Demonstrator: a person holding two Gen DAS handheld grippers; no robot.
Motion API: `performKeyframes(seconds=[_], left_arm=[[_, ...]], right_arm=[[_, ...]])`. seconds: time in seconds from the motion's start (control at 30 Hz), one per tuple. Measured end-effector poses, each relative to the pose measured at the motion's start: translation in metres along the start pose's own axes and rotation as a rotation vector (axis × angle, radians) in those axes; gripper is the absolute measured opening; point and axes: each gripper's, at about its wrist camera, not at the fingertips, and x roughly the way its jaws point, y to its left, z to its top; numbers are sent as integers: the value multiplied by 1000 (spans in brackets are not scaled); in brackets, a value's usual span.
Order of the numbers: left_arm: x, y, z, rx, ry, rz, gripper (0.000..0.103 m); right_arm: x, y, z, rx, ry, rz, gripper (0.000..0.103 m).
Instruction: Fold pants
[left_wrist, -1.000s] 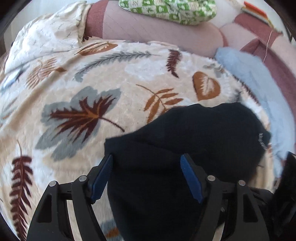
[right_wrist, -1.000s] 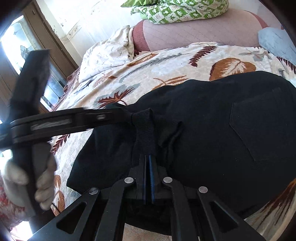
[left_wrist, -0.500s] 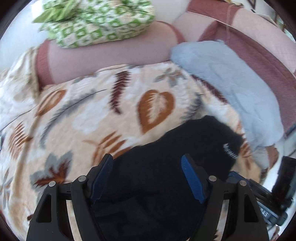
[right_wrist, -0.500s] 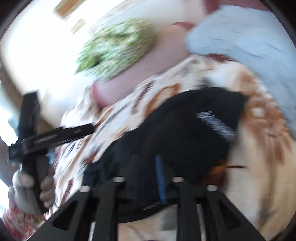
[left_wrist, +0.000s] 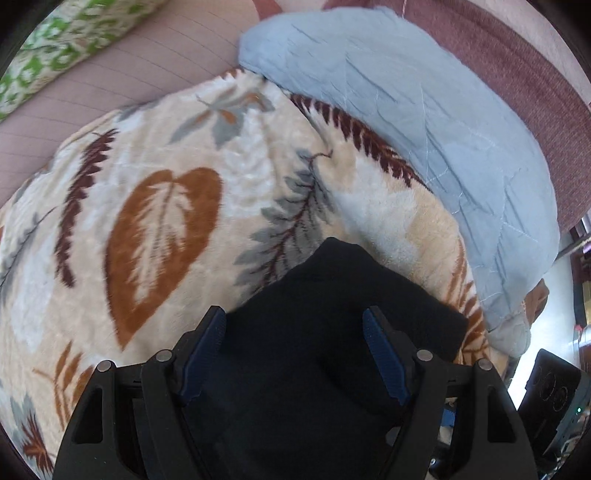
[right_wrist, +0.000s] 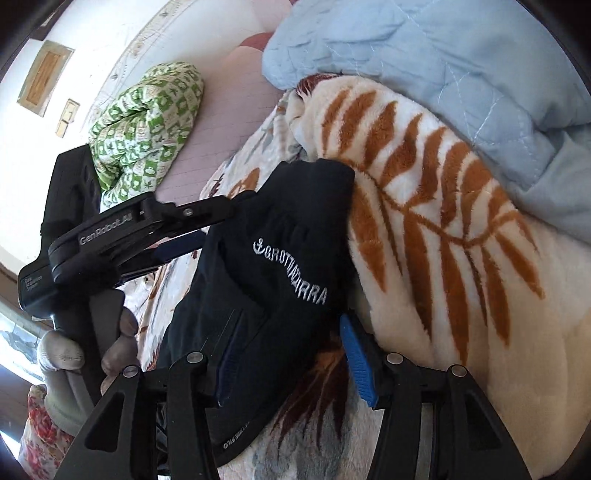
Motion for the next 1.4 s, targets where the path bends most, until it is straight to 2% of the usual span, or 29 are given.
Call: performKeyframes(seconds=[0.23, 0.27, 0.3, 0.33, 0.37, 0.47, 0.53, 0.7, 0.83, 0.93, 1.17, 1.27, 1.4], left_arm=[[42, -8, 21, 31, 94, -13, 78], [49, -10, 20, 41, 115, 6, 76], [50, -13, 18, 60, 113, 10, 71], [47, -16, 17, 76, 99, 7, 62], [43, -20, 15, 97, 79, 22, 52], [25, -20, 12, 113, 47, 24, 36], [9, -17, 9, 112, 17, 11, 34], [-35, -11, -6, 87, -62, -36, 33], [-74, 2, -26, 23, -136, -74, 33], [-102, 21, -43, -40, -189, -111, 33], [-138, 78, -111, -210, -266, -151, 33], [-144, 108, -143, -301, -285, -180, 33], [-143, 142, -175, -393, -293, -174, 33]], right_arm=[[23, 7, 22, -68, 17, -6, 61], [25, 4, 24, -54, 21, 8, 60], [26, 2, 25, -43, 25, 19, 51], [25, 1, 27, -44, 28, 25, 43], [24, -1, 27, -46, 34, 26, 26], [21, -11, 29, -6, 40, 77, 22], [16, -7, 28, -17, 26, 93, 21], [-10, 22, 17, -144, -49, 79, 20], [-31, 66, -3, -300, -109, 64, 20], [-39, 95, -16, -406, -118, 62, 20], [-26, 154, -59, -610, -51, 44, 20], [-12, 178, -83, -708, -12, 28, 20], [11, 199, -121, -835, 30, -6, 20]])
